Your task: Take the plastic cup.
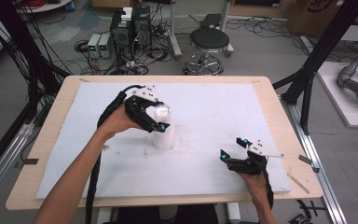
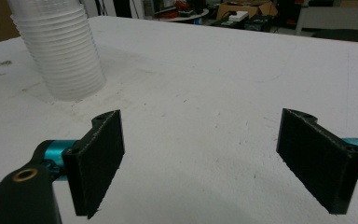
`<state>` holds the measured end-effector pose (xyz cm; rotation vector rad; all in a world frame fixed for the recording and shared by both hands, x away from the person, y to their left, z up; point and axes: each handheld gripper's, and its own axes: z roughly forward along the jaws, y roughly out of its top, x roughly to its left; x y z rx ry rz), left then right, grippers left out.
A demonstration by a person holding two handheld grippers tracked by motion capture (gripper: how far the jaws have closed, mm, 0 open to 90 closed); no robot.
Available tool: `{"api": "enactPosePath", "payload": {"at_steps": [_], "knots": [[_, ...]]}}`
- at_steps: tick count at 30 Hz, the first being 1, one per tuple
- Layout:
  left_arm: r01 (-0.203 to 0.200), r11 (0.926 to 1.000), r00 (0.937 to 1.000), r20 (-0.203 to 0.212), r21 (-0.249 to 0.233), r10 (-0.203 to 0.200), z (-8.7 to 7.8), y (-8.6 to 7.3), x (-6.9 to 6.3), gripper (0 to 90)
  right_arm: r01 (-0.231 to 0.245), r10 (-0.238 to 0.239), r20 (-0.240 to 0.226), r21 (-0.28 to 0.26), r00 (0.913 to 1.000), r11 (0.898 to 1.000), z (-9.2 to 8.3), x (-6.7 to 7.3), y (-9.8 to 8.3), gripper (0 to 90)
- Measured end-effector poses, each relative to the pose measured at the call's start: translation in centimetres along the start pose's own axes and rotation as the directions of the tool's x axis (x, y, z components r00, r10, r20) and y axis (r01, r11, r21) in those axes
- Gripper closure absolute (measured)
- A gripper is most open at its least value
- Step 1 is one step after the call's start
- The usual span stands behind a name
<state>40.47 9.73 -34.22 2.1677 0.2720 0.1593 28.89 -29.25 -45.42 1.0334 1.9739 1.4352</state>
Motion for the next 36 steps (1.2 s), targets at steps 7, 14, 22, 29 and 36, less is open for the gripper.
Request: {"api": "enactPosePath", "payload": {"at_steps": [7, 14, 22, 29, 36], "knots": [[0.01, 0.9997, 0.9999, -0.006, 0.022, -0.01, 0.27, -0.1, 0.25, 17.5, -0.002, 0.002, 0.0, -0.001, 1.0, 1.0, -0.01, 0.03, 0.0, 15.0], [0.012, 0.9992, 0.9998, 0.015, 0.039, -0.013, 0.25, 0.02, 0.18, 26.7, 0.0, 0.0, 0.001, 0.001, 1.0, 1.0, -0.01, 0.02, 0.0, 15.0], [0.006, 0.9989, 0.9994, 0.034, 0.047, -0.007, 0.27, 0.08, 0.01, 33.6, -0.003, 0.003, 0.001, 0.004, 1.0, 1.0, 0.01, 0.01, 0.01, 15.0], [0.007, 0.9988, 0.9995, 0.029, 0.048, -0.009, 0.18, 0.13, -0.06, 33.9, -0.004, 0.004, 0.002, 0.005, 1.0, 1.0, 0.02, 0.01, 0.02, 15.0], [-0.003, 0.9985, 0.9998, 0.021, 0.054, 0.002, -0.15, 0.57, -0.15, 34.1, -0.005, 0.005, 0.002, 0.006, 1.0, 1.0, 0.03, 0.02, 0.02, 15.0]]}}
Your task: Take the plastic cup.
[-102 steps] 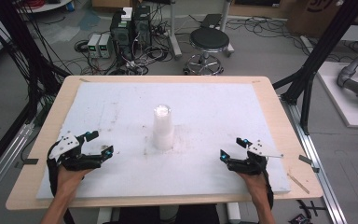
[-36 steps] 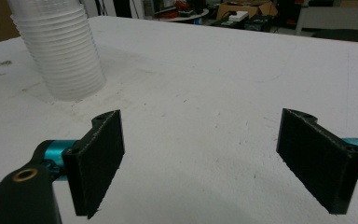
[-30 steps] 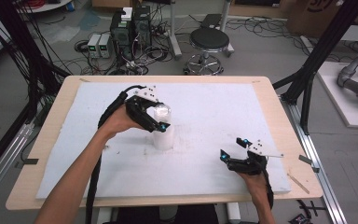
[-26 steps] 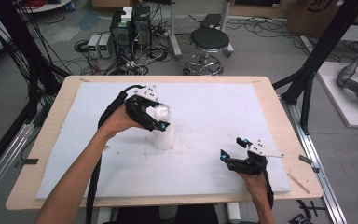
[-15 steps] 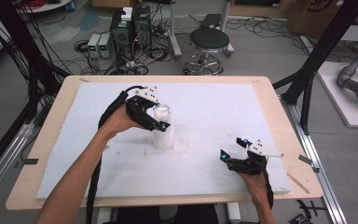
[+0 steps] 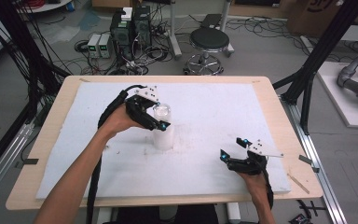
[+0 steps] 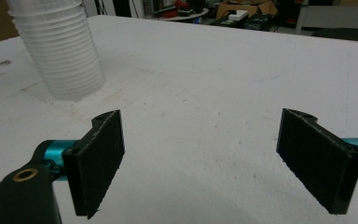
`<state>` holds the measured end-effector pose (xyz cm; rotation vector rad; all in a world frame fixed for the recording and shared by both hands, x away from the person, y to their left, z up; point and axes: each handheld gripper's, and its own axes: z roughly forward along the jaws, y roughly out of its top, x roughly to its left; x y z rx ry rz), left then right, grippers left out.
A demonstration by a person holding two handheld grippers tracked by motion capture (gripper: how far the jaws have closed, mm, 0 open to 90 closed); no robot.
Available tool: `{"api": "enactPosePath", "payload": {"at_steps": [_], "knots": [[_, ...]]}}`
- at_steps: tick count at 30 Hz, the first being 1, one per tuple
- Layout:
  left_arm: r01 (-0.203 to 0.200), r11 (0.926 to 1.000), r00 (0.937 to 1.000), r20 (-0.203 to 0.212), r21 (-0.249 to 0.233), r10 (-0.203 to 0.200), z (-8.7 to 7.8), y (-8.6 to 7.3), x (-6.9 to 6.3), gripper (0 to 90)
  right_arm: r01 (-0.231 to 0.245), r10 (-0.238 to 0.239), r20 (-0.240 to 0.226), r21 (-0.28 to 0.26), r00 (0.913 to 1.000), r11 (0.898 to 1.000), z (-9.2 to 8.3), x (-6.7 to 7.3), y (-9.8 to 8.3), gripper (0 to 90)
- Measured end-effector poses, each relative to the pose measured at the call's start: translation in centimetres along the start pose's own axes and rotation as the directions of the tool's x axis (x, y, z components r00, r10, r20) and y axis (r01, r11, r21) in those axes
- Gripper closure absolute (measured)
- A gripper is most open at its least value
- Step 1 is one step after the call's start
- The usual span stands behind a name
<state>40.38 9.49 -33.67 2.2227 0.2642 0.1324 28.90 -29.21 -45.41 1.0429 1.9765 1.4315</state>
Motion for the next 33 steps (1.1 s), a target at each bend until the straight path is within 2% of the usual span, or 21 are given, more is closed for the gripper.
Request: {"api": "enactPosePath", "payload": {"at_steps": [5, 15, 19, 23, 25, 29, 31, 33], "knots": [[-0.002, 0.9997, 0.9999, -0.013, -0.025, 0.002, -1.3, 1.3, -0.1, 34.7, -0.001, 0.001, -0.001, 0.001, 1.0, 1.0, 0.0, 0.0, 0.0, 15.0], [-0.052, 0.9948, 0.9972, -0.059, -0.087, 0.047, -5.7, 5.8, -0.9, 36.7, -0.006, 0.006, -0.002, 0.006, 1.0, 1.0, 0.1, 0.0, 0.0, 15.0], [-0.061, 0.9936, 0.9958, -0.074, -0.095, 0.054, -6.8, 6.8, -1.2, 36.8, -0.005, 0.005, -0.001, 0.006, 1.0, 1.0, 0.1, -0.1, 0.0, 15.0], [-0.062, 0.9925, 0.9959, -0.072, -0.106, 0.055, -7.2, 6.9, -1.4, 36.9, -0.009, 0.009, -0.003, 0.008, 1.0, 1.0, 0.1, -0.1, 0.0, 15.0], [-0.059, 0.9898, 0.9967, -0.064, -0.13, 0.051, -7.5, 6.7, -1.6, 37.0, -0.013, 0.013, -0.004, 0.01, 0.9999, 1.0, 0.1, -0.1, 0.0, 15.0], [-0.042, 0.9729, 0.9979, -0.058, -0.228, 0.029, -8.7, 5.9, -2.0, 37.9, -0.009, 0.009, -0.006, 0.001, 0.9999, 1.0, 0.1, -0.1, 0.0, 15.0], [-0.039, 0.9659, 0.9982, -0.054, -0.256, 0.026, -9.3, 5.2, -2.3, 38.0, -0.014, 0.014, -0.006, 0.006, 0.9999, 1.0, 0.1, -0.1, 0.0, 15.0], [-0.038, 0.9632, 0.9979, -0.061, -0.266, 0.022, -9.8, 4.5, -2.6, 38.1, -0.009, 0.009, -0.004, 0.01, 1.0, 1.0, 0.1, -0.1, 0.1, 15.0]]}}
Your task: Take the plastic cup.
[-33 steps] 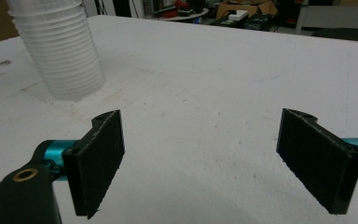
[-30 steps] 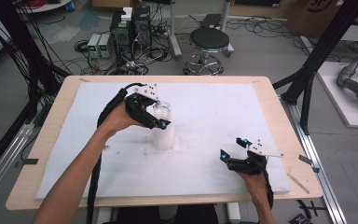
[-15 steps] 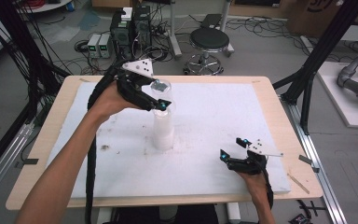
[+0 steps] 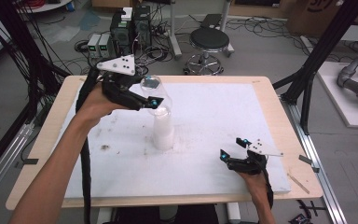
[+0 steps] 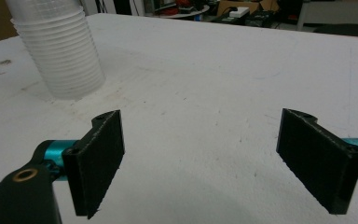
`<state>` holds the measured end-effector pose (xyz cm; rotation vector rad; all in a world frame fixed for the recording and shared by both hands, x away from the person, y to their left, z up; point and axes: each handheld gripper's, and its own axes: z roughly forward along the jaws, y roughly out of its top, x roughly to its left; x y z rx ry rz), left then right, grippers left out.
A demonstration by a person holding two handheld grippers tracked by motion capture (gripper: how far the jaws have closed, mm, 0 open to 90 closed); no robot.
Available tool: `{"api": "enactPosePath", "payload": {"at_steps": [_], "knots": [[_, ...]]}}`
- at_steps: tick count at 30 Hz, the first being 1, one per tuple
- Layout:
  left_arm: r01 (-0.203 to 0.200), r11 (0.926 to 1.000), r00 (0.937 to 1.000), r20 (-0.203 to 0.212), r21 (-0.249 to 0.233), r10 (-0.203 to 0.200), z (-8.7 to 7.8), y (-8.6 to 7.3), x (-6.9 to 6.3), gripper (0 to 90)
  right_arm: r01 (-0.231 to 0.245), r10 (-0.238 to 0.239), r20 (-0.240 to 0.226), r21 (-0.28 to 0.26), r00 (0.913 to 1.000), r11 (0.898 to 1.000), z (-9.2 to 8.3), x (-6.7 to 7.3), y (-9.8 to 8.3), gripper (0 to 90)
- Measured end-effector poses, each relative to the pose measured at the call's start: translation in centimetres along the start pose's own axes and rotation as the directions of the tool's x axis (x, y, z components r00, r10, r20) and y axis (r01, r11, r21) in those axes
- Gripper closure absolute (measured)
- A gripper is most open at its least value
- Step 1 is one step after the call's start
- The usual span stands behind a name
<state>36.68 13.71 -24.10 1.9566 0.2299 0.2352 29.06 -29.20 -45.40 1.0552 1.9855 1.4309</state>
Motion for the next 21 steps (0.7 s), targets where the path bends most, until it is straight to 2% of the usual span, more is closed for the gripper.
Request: {"api": "enactPosePath", "payload": {"at_steps": [4, 8, 10, 12, 14, 17, 21], "knots": [[0.017, 0.9989, 0.9999, -0.002, -0.044, -0.017, -1.0, -1.6, -1.0, 38.2, 0.004, -0.004, 0.001, -0.003, 1.0, 1.0, 0.0, 0.1, 0.0, 15.0], [0.019, 0.9966, 0.9997, 0.016, -0.08, -0.018, -1.5, -3.5, -2.4, 38.1, 0.006, -0.006, 0.001, -0.002, 1.0, 1.0, 0.0, 0.0, 0.0, 15.0], [0.041, 0.9927, 0.9988, 0.031, -0.113, -0.038, -1.5, -4.2, -3.0, 38.2, 0.005, -0.005, 0.001, 0.001, 1.0, 1.0, 0.0, 0.0, 0.0, 15.1], [0.072, 0.9848, 0.9966, 0.051, -0.158, -0.065, -1.5, -5.0, -3.6, 38.2, -0.004, 0.004, -0.003, 0.011, 1.0, 1.0, 0.1, 0.0, 0.0, 15.0], [0.073, 0.9788, 0.9959, 0.066, -0.191, -0.062, -1.5, -5.8, -4.4, 38.2, -0.008, 0.008, 0.0, 0.017, 1.0, 1.0, 0.2, -0.1, 0.1, 15.0], [0.079, 0.9742, 0.9948, 0.079, -0.212, -0.063, -1.1, -7.1, -5.2, 38.2, 0.0, 0.0, 0.007, 0.002, 1.0, 1.0, 0.0, 0.1, 0.0, 15.0], [0.083, 0.9755, 0.9948, 0.074, -0.204, -0.069, -0.5, -9.1, -6.1, 38.2, -0.003, 0.003, 0.007, 0.005, 1.0, 1.0, 0.0, 0.0, 0.0, 15.0]]}}
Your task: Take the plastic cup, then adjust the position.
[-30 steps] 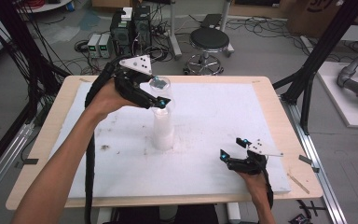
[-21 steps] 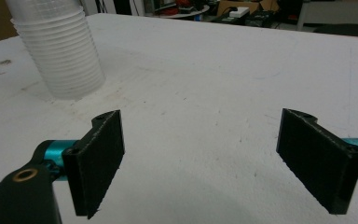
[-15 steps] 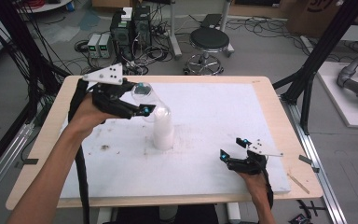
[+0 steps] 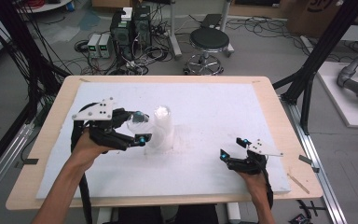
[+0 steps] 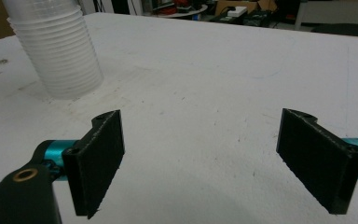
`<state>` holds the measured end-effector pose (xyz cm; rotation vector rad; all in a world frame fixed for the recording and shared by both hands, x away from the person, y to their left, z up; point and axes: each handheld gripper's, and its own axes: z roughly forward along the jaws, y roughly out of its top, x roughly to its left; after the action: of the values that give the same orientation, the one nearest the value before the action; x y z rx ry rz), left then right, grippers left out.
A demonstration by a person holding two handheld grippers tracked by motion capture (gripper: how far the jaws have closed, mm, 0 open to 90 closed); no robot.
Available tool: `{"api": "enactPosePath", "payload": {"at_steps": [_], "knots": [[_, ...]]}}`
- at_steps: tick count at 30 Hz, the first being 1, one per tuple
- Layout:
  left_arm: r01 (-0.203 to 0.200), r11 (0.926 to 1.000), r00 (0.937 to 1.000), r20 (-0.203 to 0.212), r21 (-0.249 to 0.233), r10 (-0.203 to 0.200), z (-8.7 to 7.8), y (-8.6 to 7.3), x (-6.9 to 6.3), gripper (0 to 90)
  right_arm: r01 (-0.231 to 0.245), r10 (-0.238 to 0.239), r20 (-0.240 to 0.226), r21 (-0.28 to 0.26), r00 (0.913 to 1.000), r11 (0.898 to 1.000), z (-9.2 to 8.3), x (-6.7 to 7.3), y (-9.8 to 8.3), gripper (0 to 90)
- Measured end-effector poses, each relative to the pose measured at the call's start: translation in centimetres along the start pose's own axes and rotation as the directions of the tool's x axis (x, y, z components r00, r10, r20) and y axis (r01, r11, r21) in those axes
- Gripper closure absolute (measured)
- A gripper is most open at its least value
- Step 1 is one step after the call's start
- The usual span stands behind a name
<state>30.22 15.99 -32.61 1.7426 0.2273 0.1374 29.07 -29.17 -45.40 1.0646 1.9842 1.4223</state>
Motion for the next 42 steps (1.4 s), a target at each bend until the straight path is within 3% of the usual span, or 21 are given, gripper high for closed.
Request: {"api": "enactPosePath", "payload": {"at_steps": [8, 17, 32, 38, 42], "knots": [[0.018, 0.9998, 0.9998, 0.011, 0.006, -0.018, 0.5, -3.3, -0.7, 38.2, -0.003, 0.003, 0.004, 0.011, 1.0, 1.0, 0.1, 0.0, 0.0, 15.0], [0.047, 0.9985, 0.9978, 0.047, -0.026, -0.046, 0.9, -5.2, -0.3, 38.0, 0.006, -0.006, 0.015, 0.014, 0.9999, 1.0, 0.2, 0.0, 0.0, 15.0], [0.038, 0.9989, 0.9983, 0.046, -0.028, -0.037, 1.2, -5.5, -0.3, 38.2, 0.017, -0.017, 0.007, 0.01, 0.9998, 1.0, 0.1, 0.1, 0.0, 15.0], [0.037, 0.9989, 0.9985, 0.042, -0.03, -0.036, 1.2, -5.5, -0.2, 38.2, 0.013, -0.013, -0.014, 0.011, 0.9998, 1.0, 0.1, -0.1, 0.1, 15.0], [0.035, 0.9987, 0.9983, 0.048, -0.036, -0.034, 1.3, -5.6, 0.0, 38.2, 0.007, -0.006, -0.056, 0.029, 0.9984, 1.0, 0.4, -0.1, 0.3, 15.1]]}}
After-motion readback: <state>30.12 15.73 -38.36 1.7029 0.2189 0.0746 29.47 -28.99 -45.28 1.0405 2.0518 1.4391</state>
